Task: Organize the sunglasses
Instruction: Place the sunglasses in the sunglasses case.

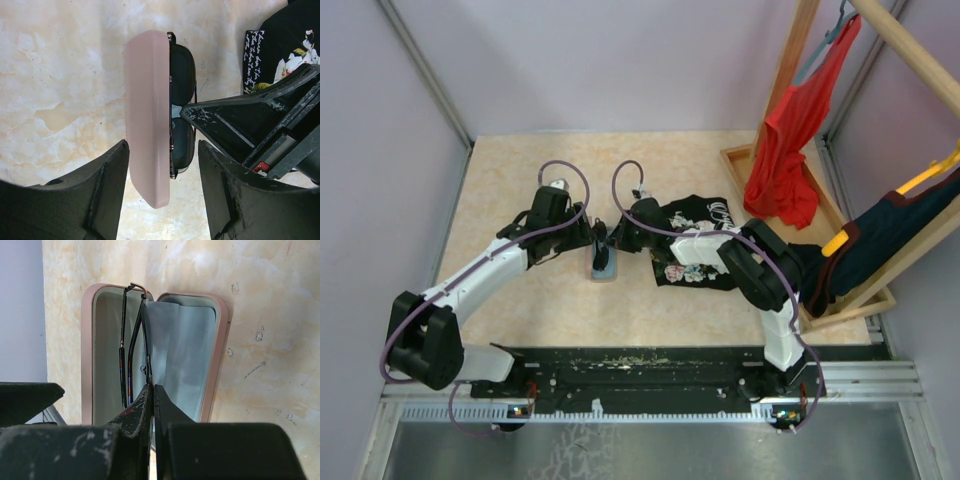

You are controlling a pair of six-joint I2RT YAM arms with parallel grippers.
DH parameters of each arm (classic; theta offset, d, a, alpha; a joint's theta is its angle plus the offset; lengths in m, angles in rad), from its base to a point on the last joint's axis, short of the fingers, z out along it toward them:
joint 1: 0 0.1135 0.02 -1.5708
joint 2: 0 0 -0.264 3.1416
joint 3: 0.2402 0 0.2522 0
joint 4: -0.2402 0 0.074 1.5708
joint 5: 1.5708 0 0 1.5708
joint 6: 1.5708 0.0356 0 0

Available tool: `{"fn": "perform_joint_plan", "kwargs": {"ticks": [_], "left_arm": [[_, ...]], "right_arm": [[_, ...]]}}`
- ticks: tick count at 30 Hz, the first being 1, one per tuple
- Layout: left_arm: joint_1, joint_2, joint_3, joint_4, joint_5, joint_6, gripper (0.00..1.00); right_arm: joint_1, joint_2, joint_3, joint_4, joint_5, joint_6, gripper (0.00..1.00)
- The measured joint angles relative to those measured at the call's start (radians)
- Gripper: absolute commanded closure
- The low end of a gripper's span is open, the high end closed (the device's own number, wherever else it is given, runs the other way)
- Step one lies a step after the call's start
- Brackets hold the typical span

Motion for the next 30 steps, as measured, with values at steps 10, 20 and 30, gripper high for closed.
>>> {"fn": "perform_joint_plan", "kwargs": {"ticks": [10, 20, 30], "left_arm": [[0.0, 0.003, 0.0, 0.0, 0.008, 0.0, 0.38], [0.0, 0.005, 0.0, 0.0, 0.017, 0.0, 0.39], [0.0, 0.008, 0.0, 0.0, 0.024, 0.0, 0.39]], "right_arm": [[0.01, 0.0, 0.0, -0.03, 0.024, 0.0, 1.0], [0.01, 0.005, 0.0, -0.029, 0.026, 0.009, 1.0], [0.018, 0.028, 0.0, -0.031, 0.02, 0.013, 1.0]]}}
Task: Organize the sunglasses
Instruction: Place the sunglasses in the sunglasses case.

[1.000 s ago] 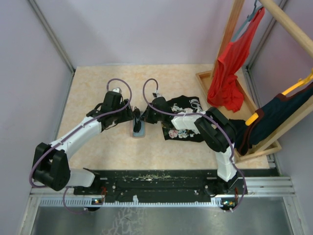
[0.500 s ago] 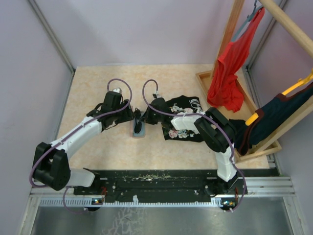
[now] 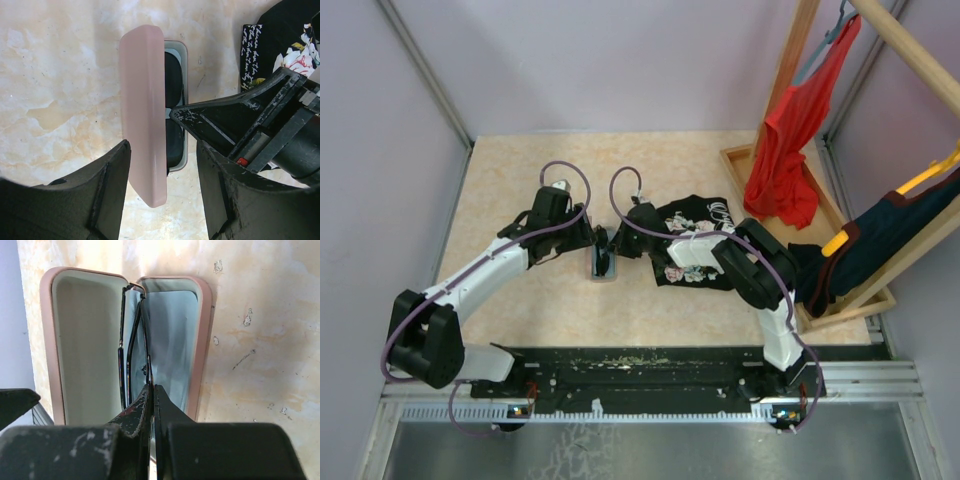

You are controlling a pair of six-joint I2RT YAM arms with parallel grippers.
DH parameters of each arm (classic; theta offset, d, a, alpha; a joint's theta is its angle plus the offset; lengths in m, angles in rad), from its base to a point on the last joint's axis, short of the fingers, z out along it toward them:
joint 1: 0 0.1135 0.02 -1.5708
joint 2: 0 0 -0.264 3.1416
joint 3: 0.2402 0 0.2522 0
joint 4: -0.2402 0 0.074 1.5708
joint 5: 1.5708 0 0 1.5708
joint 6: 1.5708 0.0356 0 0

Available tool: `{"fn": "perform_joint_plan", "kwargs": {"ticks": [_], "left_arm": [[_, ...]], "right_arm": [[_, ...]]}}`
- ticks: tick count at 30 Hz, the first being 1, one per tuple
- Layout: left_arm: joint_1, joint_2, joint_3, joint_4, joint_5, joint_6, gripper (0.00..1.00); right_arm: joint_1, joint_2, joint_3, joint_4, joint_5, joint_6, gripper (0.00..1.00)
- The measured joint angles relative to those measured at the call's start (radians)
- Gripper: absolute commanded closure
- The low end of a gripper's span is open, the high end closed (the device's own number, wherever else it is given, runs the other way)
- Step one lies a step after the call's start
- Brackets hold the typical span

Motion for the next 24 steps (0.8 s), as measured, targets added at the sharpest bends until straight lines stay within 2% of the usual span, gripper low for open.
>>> {"fn": "perform_joint_plan", "kwargs": {"ticks": [7, 12, 24], "left_arm": [[0.0, 0.002, 0.0, 0.0, 0.002, 0.0, 0.39], [0.0, 0.004, 0.0, 0.0, 0.003, 0.0, 0.39], [0.0, 0.004, 0.0, 0.0, 0.003, 0.0, 0.39]], "right_arm": [[0.0, 0.01, 0.0, 0.004, -0.005, 0.006, 1.0], [0.0, 0.01, 0.0, 0.004, -0.005, 0.004, 0.91], [0.002, 0.01, 0.003, -0.033, -0.001, -0.025, 0.83]]}}
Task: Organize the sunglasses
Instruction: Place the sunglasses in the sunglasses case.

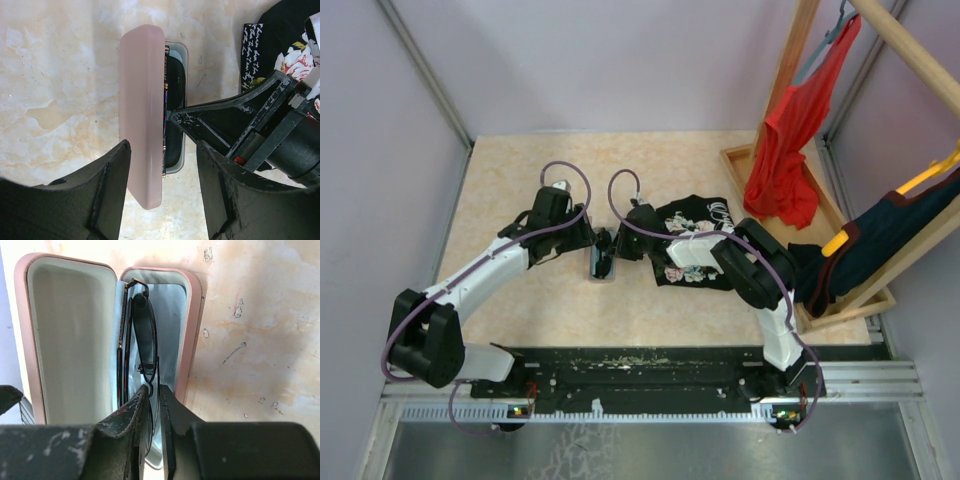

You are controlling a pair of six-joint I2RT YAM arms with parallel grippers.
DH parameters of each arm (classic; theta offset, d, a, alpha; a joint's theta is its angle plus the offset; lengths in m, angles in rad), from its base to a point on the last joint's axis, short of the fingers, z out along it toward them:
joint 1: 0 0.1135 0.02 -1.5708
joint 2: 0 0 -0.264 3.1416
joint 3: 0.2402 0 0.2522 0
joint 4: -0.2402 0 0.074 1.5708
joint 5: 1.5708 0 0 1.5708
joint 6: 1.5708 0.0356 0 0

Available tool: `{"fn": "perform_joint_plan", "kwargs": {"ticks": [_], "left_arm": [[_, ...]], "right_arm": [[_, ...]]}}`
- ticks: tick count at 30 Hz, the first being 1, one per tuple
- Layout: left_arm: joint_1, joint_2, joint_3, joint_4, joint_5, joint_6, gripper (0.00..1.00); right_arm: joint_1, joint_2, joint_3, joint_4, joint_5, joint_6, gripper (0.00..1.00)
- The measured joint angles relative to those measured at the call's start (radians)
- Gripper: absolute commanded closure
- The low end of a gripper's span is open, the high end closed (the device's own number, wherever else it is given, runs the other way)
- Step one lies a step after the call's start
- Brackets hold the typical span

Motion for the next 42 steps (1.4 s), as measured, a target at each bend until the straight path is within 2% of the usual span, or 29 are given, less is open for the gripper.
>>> {"fn": "perform_joint_plan", "kwargs": {"ticks": [4, 16, 42], "left_arm": [[0.0, 0.0, 0.0, 0.0, 0.0, 0.0, 0.39], [0.0, 0.0, 0.0, 0.0, 0.003, 0.0, 0.39], [0.0, 0.0, 0.0, 0.0, 0.007, 0.004, 0.39]], "right_arm": [[0.001, 0.0, 0.001, -0.004, 0.002, -0.007, 0.76], [0.004, -0.011, 0.008, -0.026, 0.024, -0.037, 0.68], [0.004, -0.071, 0.019, -0.145, 0.101, -0.129, 0.66]]}}
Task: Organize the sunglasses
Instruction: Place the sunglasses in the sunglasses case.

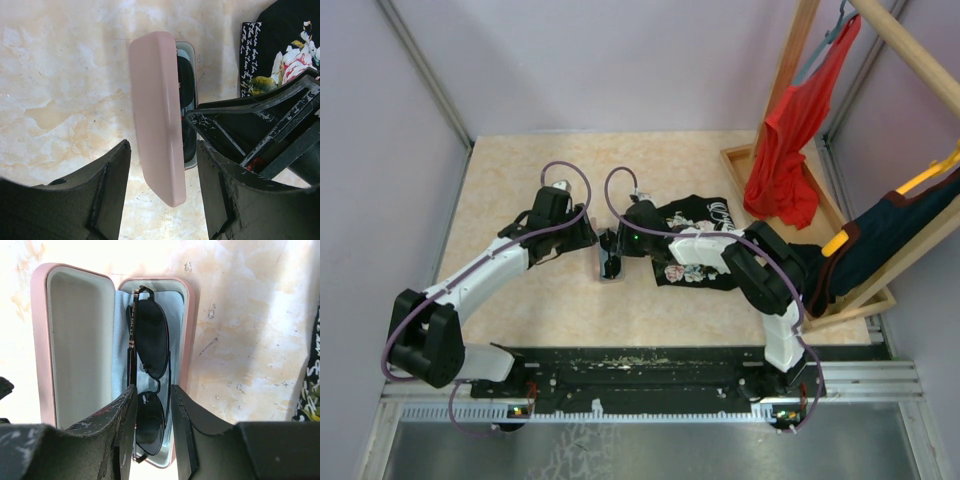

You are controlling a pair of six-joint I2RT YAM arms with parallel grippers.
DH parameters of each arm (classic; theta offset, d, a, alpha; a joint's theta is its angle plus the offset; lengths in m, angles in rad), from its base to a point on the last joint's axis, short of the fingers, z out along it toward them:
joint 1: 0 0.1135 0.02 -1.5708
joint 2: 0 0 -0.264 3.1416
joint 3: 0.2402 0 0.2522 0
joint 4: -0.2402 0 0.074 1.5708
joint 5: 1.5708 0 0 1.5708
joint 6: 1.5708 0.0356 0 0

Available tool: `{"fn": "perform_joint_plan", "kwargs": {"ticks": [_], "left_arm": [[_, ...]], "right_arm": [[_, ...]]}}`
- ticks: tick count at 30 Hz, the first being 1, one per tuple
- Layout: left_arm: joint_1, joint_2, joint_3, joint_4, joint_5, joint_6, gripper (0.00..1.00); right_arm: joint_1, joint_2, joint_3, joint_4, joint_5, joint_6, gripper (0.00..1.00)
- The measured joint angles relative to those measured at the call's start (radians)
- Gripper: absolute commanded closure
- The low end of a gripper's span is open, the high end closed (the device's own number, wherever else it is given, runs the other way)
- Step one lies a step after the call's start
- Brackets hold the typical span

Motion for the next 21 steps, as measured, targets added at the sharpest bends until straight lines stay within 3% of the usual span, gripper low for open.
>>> {"fn": "perform_joint_plan", "kwargs": {"ticks": [11, 21], "left_arm": [[0.0, 0.0, 0.0, 0.0, 0.003, 0.0, 0.39], [0.0, 0.0, 0.0, 0.004, 0.023, 0.007, 0.39]], "right_arm": [[0.0, -0.003, 0.015, -0.06, 0.03, -0.048, 0.66], [-0.002, -0.004, 0.024, -0.085, 0.04, -0.069, 0.76]]}}
